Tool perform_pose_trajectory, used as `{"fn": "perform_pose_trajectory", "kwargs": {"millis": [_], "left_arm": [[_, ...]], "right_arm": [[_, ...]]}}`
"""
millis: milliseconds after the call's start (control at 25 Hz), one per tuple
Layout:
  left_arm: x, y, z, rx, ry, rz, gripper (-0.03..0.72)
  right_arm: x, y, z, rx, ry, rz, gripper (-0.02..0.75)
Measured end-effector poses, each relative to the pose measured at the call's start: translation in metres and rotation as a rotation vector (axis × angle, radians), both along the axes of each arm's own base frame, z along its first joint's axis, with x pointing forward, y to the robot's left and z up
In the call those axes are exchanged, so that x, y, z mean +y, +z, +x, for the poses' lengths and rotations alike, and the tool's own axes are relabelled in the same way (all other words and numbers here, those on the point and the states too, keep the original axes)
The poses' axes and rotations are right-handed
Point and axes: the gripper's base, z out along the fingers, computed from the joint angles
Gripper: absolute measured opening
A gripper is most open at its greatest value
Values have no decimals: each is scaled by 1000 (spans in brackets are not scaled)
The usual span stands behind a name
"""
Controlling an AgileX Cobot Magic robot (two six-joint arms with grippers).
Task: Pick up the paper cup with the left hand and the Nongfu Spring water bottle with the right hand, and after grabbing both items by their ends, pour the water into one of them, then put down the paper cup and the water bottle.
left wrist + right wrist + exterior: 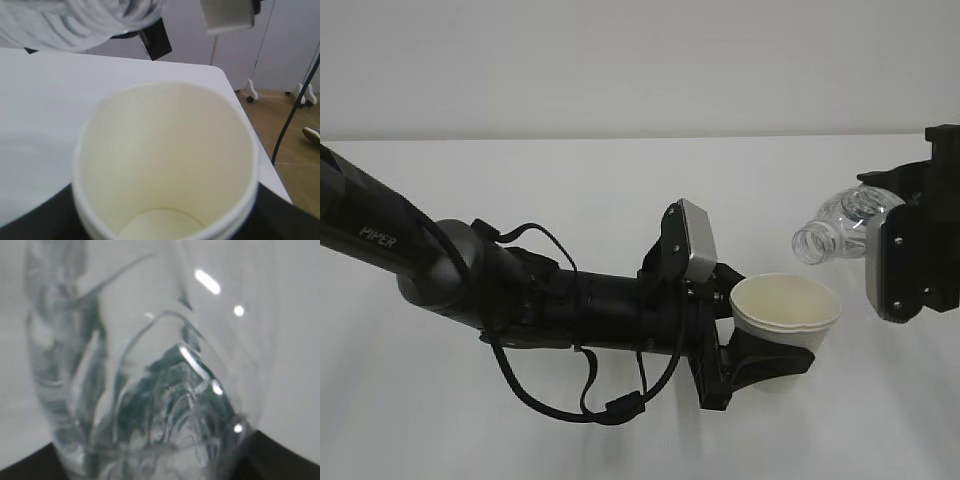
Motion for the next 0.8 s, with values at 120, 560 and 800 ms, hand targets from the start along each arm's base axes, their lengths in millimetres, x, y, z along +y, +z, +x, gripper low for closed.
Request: {"fn": "perform_pose_trajectory", "kwargs": {"millis": [120, 560, 800], "left_arm": [[0, 0, 0, 0, 0, 0, 473], [0, 0, 0, 0, 0, 0, 473], [0, 0, 0, 0, 0, 0, 473]], "right_arm": [[0, 0, 0, -6, 9, -15, 396], [1, -1, 1, -27, 31, -43, 396], [1, -1, 1, -33, 36, -53, 396]]}}
